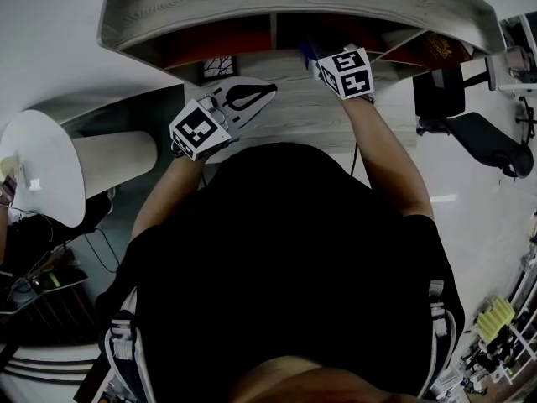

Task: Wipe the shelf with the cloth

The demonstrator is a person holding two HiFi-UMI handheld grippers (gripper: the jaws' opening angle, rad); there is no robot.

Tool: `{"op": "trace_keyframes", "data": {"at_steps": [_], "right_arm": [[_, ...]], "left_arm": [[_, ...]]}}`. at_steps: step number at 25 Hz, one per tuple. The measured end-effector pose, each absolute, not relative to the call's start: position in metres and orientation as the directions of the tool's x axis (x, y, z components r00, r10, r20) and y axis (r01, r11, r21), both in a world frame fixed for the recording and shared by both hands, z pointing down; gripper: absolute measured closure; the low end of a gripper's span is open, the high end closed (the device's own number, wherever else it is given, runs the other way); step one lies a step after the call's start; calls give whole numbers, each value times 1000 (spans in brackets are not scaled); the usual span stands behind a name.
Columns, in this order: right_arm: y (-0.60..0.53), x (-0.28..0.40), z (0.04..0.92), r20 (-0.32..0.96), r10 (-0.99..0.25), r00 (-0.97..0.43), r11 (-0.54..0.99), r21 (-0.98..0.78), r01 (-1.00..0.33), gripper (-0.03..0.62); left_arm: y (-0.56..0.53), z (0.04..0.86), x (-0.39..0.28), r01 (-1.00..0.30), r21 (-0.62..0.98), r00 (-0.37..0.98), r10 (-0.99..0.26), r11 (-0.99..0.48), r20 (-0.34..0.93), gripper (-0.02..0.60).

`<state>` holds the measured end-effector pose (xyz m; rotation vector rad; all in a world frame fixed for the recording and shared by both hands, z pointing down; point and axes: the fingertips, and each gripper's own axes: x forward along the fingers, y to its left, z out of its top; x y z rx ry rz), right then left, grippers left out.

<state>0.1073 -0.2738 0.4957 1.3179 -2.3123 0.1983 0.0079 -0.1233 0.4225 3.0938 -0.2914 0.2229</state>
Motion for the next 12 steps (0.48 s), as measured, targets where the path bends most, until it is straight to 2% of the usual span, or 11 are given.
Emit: {"op": "trace_keyframes", "data": {"at_steps": [12], "right_arm": [[-215, 125, 440, 288, -829, -480, 529, 122, -840, 520]], "left_arm": [[-125, 417, 41, -137, 7, 983, -136, -990, 124, 565]]}}
